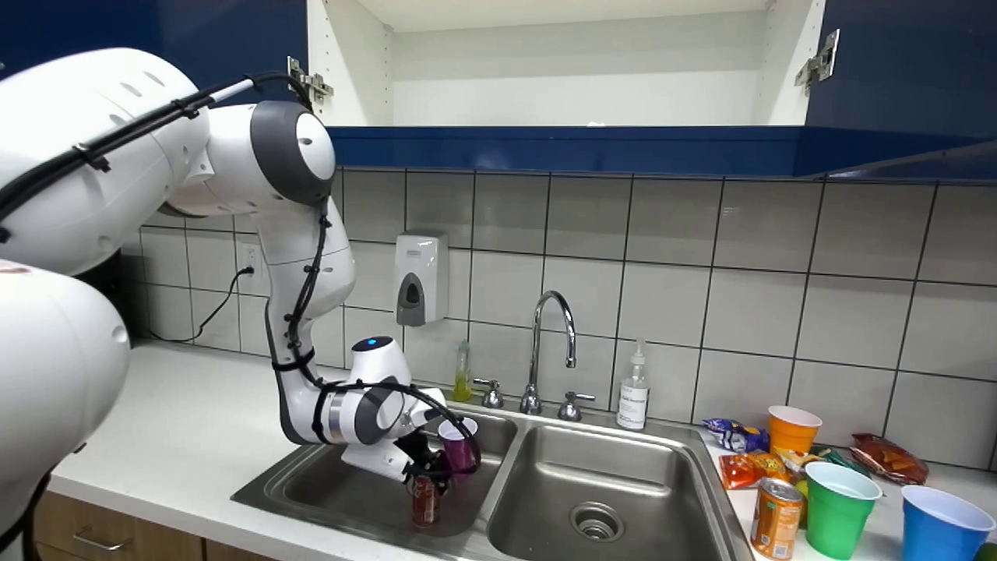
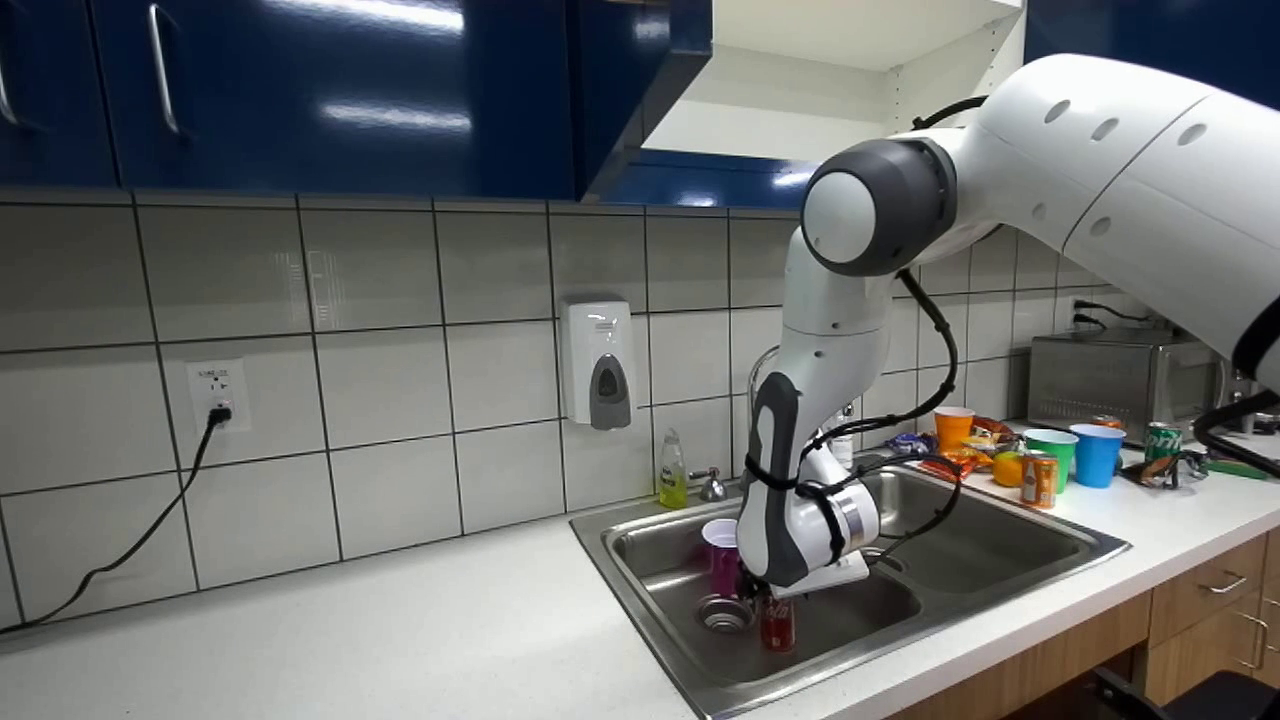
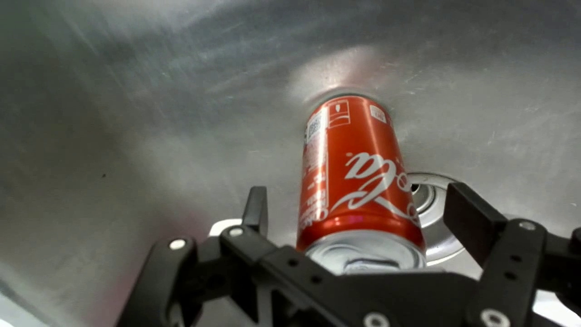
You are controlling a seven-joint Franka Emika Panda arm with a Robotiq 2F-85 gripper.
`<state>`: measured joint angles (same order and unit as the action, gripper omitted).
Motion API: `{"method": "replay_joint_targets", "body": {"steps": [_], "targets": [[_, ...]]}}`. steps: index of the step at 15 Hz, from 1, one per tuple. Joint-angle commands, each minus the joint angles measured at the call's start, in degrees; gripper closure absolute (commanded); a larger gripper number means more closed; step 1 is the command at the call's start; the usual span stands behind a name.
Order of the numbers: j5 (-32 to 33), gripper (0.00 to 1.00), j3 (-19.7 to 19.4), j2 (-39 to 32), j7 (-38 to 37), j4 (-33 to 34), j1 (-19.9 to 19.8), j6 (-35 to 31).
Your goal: Put the Coca Cola can inside the open cabinet
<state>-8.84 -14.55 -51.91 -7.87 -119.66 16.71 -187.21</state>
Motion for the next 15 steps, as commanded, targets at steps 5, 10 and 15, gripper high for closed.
{"method": "replay_joint_targets", "body": {"steps": [5,10,15], "targets": [[-1.32,0.28,-1.55,-1.19,-1.46,1.05,1.86,-0.68],[-1.50,0.61,-1.62,-1.55,-1.61,1.50,2.07,-0.60],[-1.71,0.61,-1.76,-1.10,-1.84,1.20,2.27,-0.15]]}}
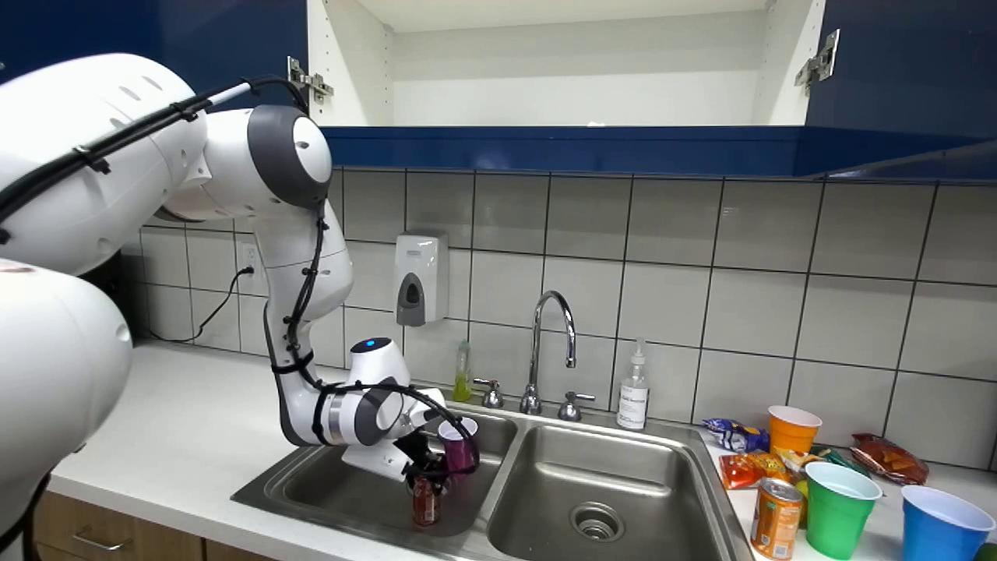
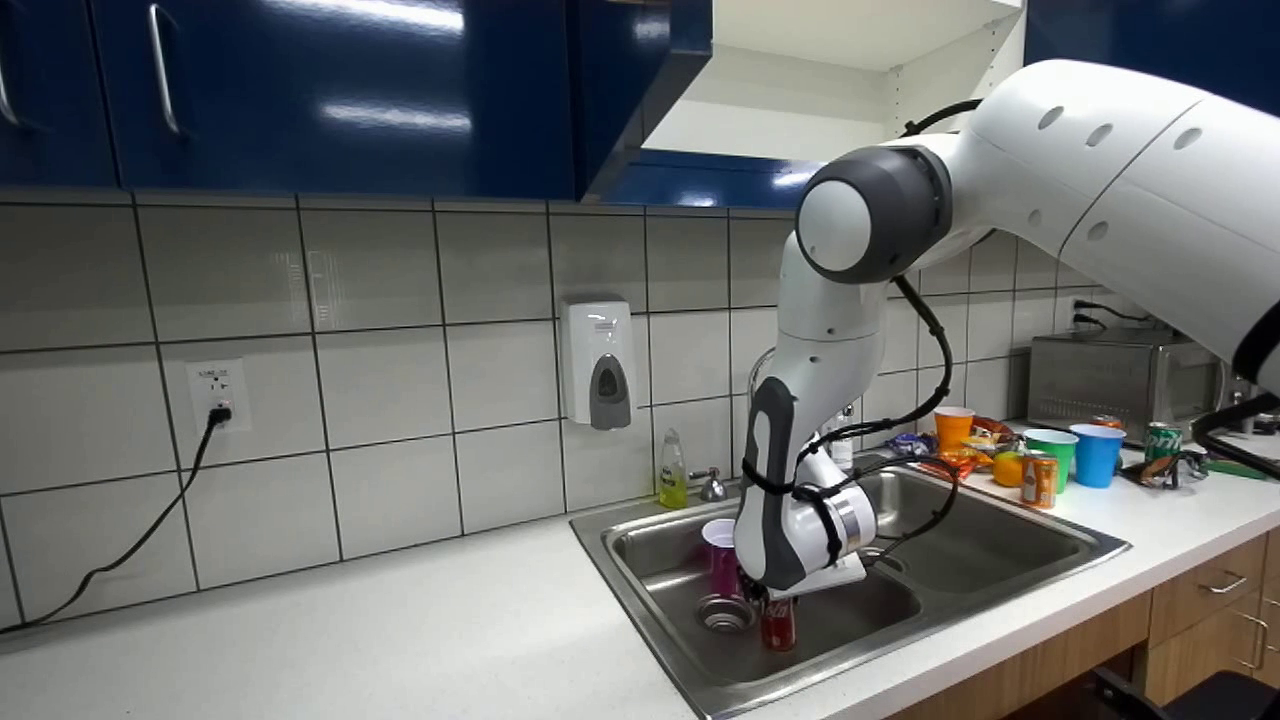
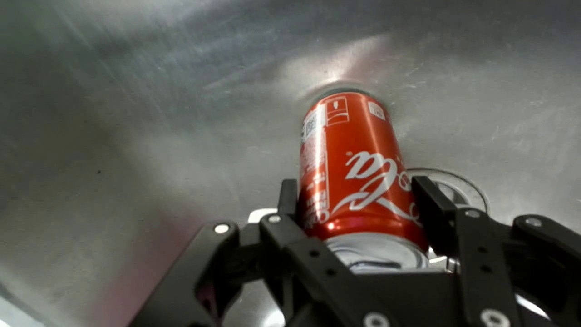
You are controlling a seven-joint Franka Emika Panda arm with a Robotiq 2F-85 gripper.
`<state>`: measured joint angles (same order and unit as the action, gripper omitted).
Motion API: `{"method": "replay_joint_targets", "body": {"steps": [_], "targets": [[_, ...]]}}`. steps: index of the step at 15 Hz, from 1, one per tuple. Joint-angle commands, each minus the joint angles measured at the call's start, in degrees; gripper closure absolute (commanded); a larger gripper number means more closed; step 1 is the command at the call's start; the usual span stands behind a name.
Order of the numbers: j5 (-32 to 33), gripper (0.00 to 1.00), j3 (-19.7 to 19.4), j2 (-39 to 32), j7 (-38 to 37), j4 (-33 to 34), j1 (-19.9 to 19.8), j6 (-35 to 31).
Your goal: Put the Coca Cola can inside the open cabinet
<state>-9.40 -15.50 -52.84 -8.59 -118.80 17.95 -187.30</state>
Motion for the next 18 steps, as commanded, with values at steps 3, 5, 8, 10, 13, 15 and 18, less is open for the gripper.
{"method": "replay_joint_targets", "body": {"steps": [3,5,8,10,13,15,18], "targets": [[-1.34,0.61,-0.80,1.51,-1.37,-0.63,0.92,1.74],[-1.22,0.61,-0.44,2.55,-1.29,-1.26,0.55,2.78],[-0.66,0.61,-0.42,3.78,-1.05,-2.02,0.48,4.55],[-0.37,0.61,-0.43,4.72,-1.09,-2.57,0.38,5.59],[0.09,0.61,-0.71,6.43,-1.24,-3.49,0.47,7.10],[0.37,0.61,-0.84,7.62,-1.33,-4.12,0.48,7.76],[0.85,0.61,-1.14,9.17,-1.34,-4.95,0.61,8.79]]}}
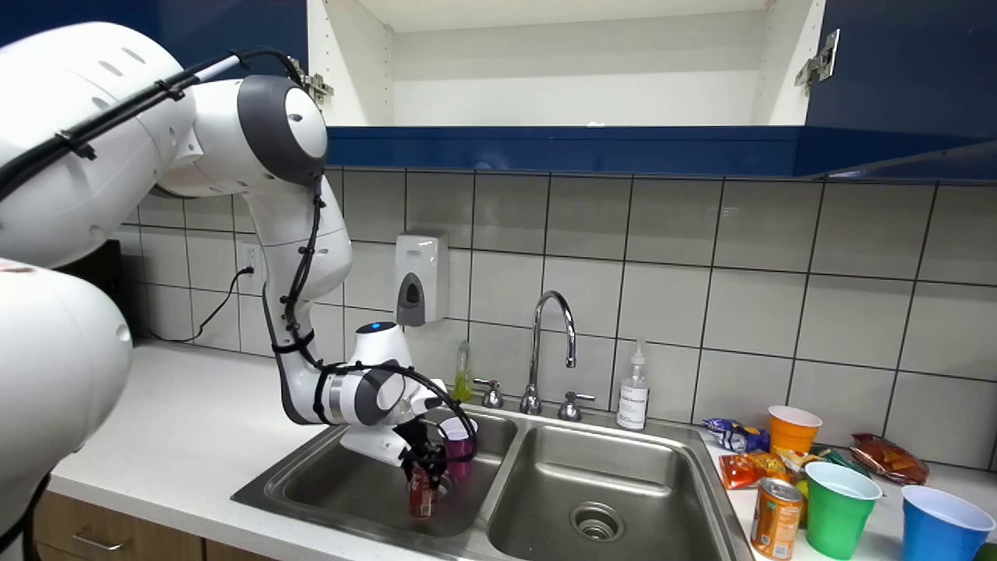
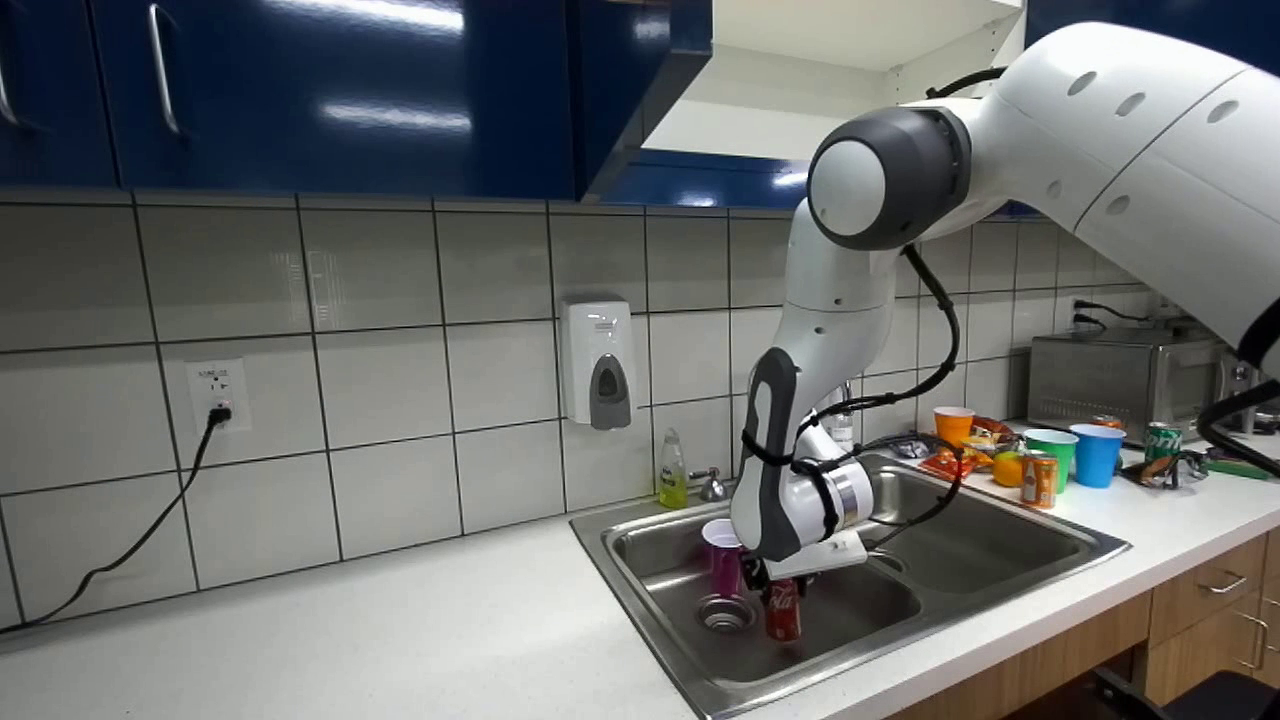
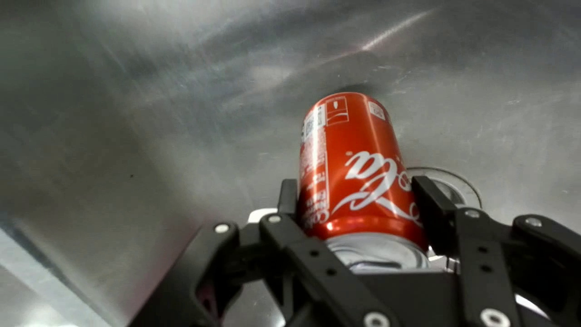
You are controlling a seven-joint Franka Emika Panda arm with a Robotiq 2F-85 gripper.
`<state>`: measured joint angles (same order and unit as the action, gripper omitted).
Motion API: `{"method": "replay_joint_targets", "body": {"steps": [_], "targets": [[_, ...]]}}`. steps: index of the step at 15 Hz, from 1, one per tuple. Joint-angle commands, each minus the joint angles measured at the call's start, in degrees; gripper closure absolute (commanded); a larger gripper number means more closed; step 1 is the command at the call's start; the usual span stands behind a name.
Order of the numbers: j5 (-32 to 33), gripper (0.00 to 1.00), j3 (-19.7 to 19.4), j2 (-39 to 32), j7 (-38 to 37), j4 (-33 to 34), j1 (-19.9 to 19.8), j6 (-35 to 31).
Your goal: Put the Coca Cola can inside the open cabinet
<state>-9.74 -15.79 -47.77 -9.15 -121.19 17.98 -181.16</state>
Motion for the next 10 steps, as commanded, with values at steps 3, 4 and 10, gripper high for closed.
{"method": "replay_joint_targets", "body": {"steps": [3,4,10], "targets": [[1.86,0.61,-0.81,5.70,-0.52,-3.41,0.36,3.63],[2.18,0.61,-1.01,6.09,-0.51,-3.64,0.52,3.98],[4.95,0.61,0.20,9.80,0.46,-5.20,-1.18,7.76]]}}
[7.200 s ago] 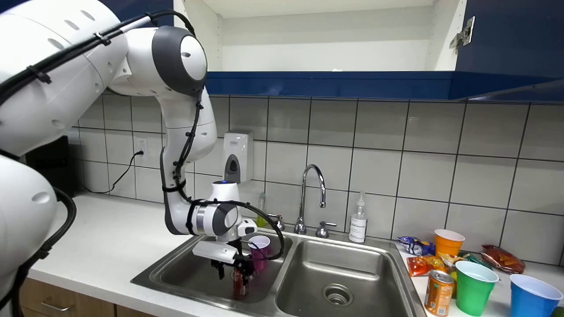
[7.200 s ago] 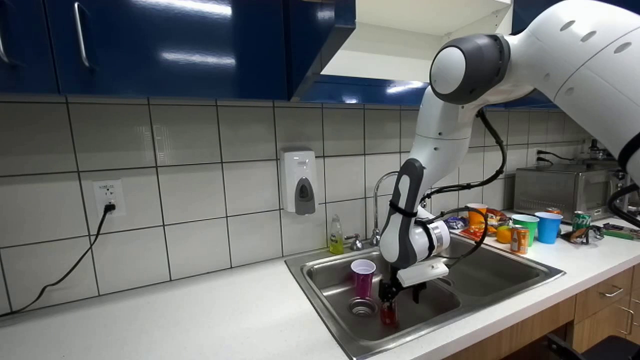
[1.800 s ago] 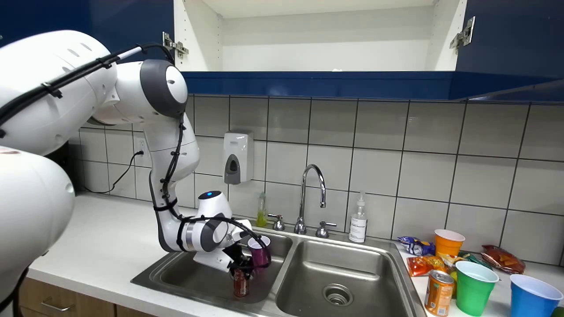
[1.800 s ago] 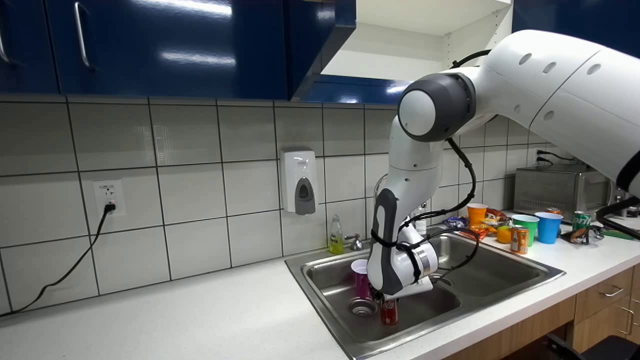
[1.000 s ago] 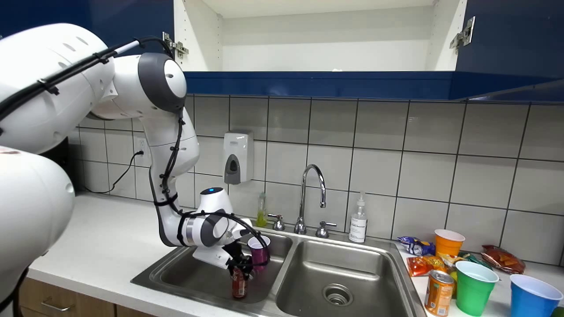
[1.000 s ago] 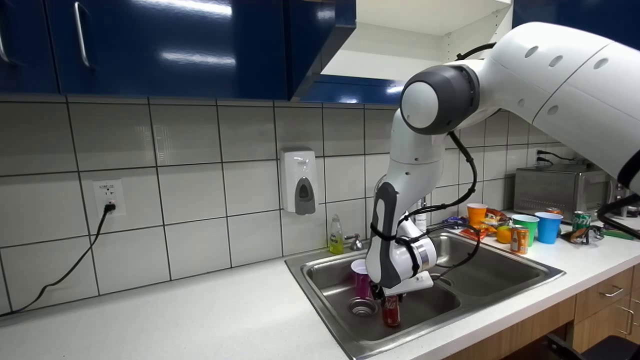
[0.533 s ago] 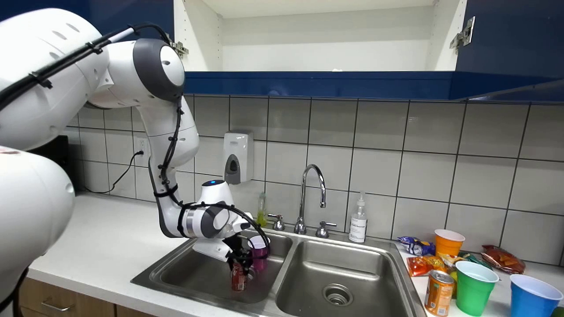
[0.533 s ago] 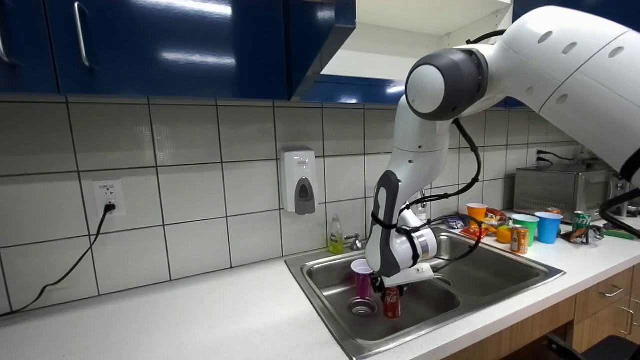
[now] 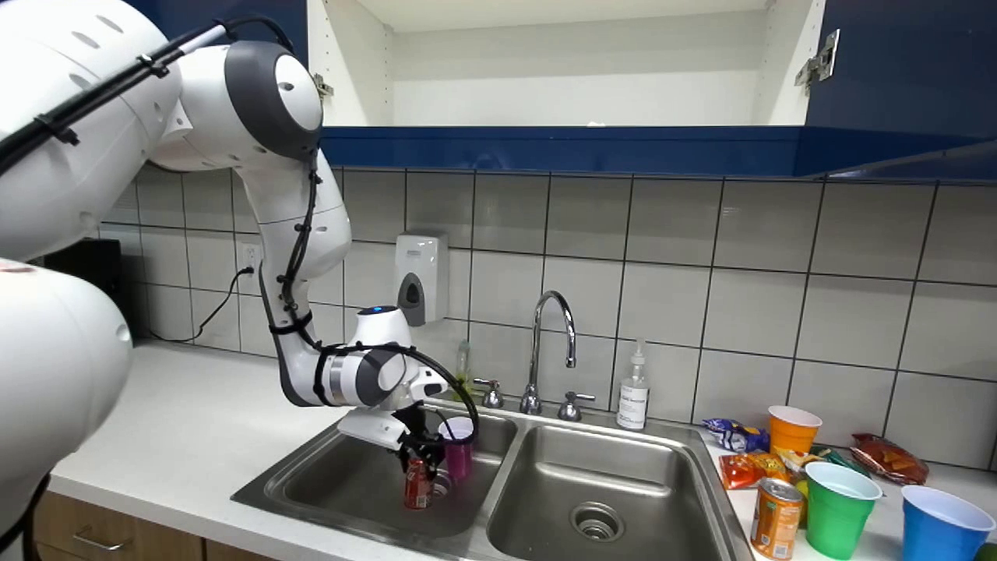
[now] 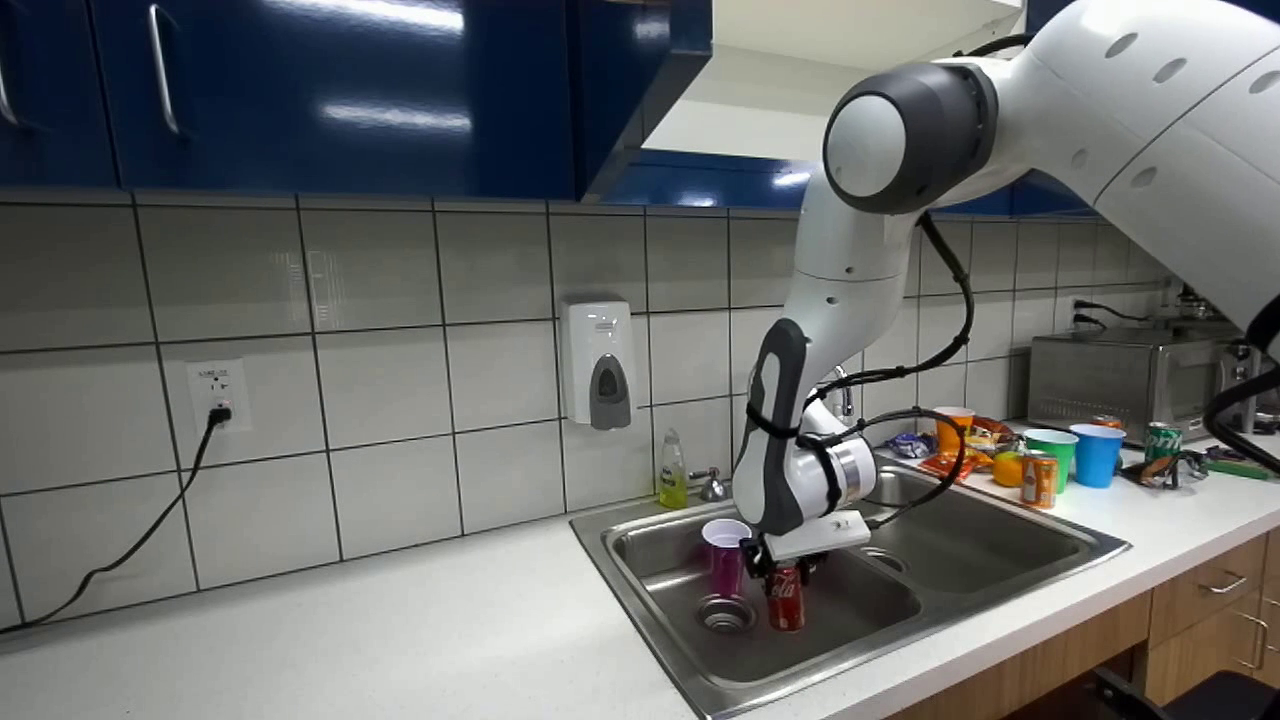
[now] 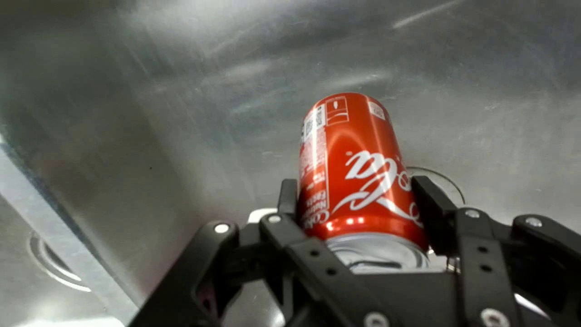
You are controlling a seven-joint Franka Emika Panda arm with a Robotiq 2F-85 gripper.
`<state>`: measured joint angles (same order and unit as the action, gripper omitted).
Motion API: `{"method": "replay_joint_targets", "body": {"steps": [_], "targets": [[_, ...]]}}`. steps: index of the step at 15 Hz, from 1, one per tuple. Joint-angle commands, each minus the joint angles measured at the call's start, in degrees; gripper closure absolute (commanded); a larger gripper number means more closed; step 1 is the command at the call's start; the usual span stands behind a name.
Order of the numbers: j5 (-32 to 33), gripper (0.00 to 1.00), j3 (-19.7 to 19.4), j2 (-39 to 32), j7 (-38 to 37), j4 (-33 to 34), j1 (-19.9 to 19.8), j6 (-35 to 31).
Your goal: Put the Coca Cola can inside the open cabinet
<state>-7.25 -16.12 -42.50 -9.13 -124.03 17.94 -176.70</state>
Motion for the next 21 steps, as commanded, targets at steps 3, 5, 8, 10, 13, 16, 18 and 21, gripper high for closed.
{"method": "replay_joint_targets", "body": {"steps": [3,5,8,10,13,16,18,21], "targets": [[4.29,0.61,1.39,6.56,1.08,-3.01,-2.23,6.13],[5.90,0.61,0.89,7.71,0.94,-3.50,-2.01,7.81],[8.10,0.61,1.17,9.70,1.14,-4.34,-2.70,9.47],[9.51,0.61,1.43,11.04,1.59,-4.99,-3.23,10.00],[11.35,0.61,1.88,12.68,2.11,-5.72,-4.06,10.66],[12.63,0.61,2.40,13.85,2.61,-6.35,-4.89,10.27],[12.93,0.61,3.37,14.59,3.27,-6.70,-5.92,10.19],[13.35,0.61,4.12,15.62,3.50,-7.14,-6.72,10.65]]}}
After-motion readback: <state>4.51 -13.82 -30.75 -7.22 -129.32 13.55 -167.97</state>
